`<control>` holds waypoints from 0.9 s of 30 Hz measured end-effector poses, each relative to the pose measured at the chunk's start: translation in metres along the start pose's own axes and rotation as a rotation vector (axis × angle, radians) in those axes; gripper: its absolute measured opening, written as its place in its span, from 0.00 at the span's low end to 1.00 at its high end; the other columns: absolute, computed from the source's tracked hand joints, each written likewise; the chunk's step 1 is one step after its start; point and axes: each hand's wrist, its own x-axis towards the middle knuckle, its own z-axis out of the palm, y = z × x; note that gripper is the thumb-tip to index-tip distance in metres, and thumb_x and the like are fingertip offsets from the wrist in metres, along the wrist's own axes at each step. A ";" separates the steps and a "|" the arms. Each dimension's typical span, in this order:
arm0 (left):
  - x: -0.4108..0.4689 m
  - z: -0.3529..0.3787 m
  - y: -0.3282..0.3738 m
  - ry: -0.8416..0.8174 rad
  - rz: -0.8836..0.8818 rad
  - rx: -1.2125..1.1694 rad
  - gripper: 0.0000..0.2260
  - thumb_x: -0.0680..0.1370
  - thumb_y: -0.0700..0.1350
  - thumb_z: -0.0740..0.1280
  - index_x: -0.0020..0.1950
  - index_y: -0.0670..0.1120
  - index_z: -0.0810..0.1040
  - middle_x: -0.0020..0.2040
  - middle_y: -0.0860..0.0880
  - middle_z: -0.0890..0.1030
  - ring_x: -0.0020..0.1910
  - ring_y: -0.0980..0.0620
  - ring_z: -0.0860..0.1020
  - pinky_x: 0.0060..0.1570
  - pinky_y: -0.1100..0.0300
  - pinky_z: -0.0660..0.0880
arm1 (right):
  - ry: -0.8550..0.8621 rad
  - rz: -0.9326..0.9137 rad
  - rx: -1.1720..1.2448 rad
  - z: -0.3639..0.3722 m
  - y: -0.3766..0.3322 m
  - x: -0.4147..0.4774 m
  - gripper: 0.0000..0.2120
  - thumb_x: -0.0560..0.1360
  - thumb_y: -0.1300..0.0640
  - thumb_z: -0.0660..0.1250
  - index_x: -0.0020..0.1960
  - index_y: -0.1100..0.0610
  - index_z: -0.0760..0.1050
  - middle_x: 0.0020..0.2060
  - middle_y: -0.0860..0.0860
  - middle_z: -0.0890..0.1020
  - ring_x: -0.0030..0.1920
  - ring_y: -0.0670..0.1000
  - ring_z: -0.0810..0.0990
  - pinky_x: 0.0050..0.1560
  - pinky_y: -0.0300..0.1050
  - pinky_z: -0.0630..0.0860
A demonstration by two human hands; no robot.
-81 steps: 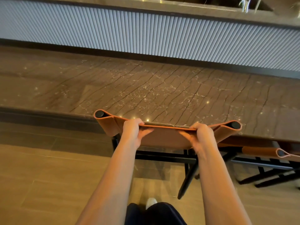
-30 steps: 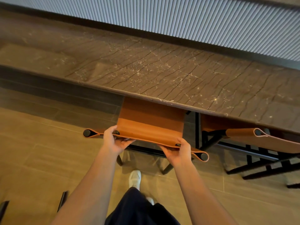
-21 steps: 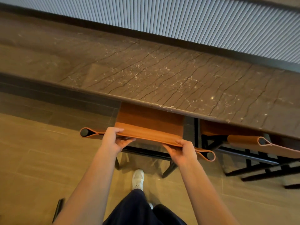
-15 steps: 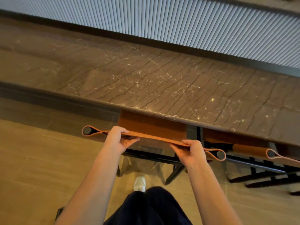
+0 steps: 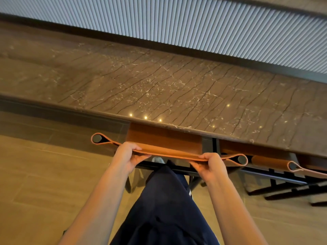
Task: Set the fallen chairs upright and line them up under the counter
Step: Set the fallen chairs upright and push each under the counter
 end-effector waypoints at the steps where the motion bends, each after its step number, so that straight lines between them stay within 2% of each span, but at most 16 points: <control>1: -0.001 0.001 -0.001 -0.015 0.006 0.020 0.14 0.76 0.27 0.55 0.59 0.36 0.70 0.57 0.34 0.75 0.51 0.34 0.77 0.45 0.42 0.78 | -0.006 -0.011 -0.010 -0.001 0.000 -0.001 0.12 0.72 0.76 0.54 0.51 0.64 0.68 0.48 0.65 0.77 0.45 0.66 0.79 0.28 0.59 0.79; 4: 0.000 0.002 -0.010 -0.036 -0.003 0.051 0.17 0.76 0.26 0.55 0.64 0.35 0.69 0.58 0.34 0.76 0.52 0.35 0.78 0.45 0.43 0.78 | 0.006 -0.020 -0.019 -0.010 0.001 0.001 0.11 0.74 0.76 0.53 0.48 0.63 0.67 0.46 0.64 0.77 0.46 0.65 0.79 0.35 0.60 0.78; 7: 0.007 0.006 -0.012 -0.081 -0.010 0.081 0.15 0.76 0.27 0.56 0.61 0.37 0.71 0.57 0.35 0.78 0.50 0.37 0.81 0.41 0.46 0.80 | -0.003 -0.027 -0.010 -0.014 -0.006 0.007 0.10 0.75 0.75 0.55 0.49 0.62 0.68 0.46 0.63 0.77 0.45 0.64 0.80 0.43 0.63 0.79; 11: 0.028 0.019 -0.006 -0.116 -0.032 0.093 0.14 0.77 0.28 0.56 0.61 0.37 0.71 0.56 0.34 0.79 0.47 0.38 0.82 0.39 0.46 0.81 | -0.026 -0.042 -0.031 -0.007 -0.017 0.022 0.09 0.76 0.74 0.55 0.49 0.63 0.68 0.47 0.64 0.77 0.45 0.63 0.80 0.35 0.59 0.78; 17: 0.060 0.017 0.000 -0.075 -0.057 0.151 0.16 0.76 0.28 0.59 0.62 0.35 0.71 0.53 0.35 0.80 0.46 0.39 0.83 0.33 0.50 0.81 | -0.046 0.001 -0.061 -0.009 -0.009 0.053 0.11 0.76 0.75 0.57 0.55 0.65 0.70 0.52 0.66 0.78 0.50 0.65 0.80 0.40 0.59 0.79; 21: 0.071 0.021 0.005 -0.040 -0.068 0.127 0.15 0.75 0.27 0.59 0.59 0.35 0.73 0.55 0.34 0.79 0.46 0.38 0.83 0.31 0.51 0.80 | -0.026 0.020 -0.064 -0.005 -0.017 0.068 0.16 0.75 0.75 0.59 0.60 0.65 0.69 0.53 0.65 0.78 0.49 0.64 0.80 0.35 0.57 0.80; 27: 0.074 0.022 0.003 -0.039 -0.084 0.124 0.15 0.75 0.28 0.60 0.60 0.34 0.73 0.54 0.34 0.80 0.45 0.40 0.84 0.33 0.51 0.81 | 0.010 0.030 -0.077 -0.006 -0.017 0.077 0.16 0.74 0.75 0.59 0.59 0.64 0.69 0.53 0.65 0.78 0.49 0.64 0.80 0.32 0.57 0.80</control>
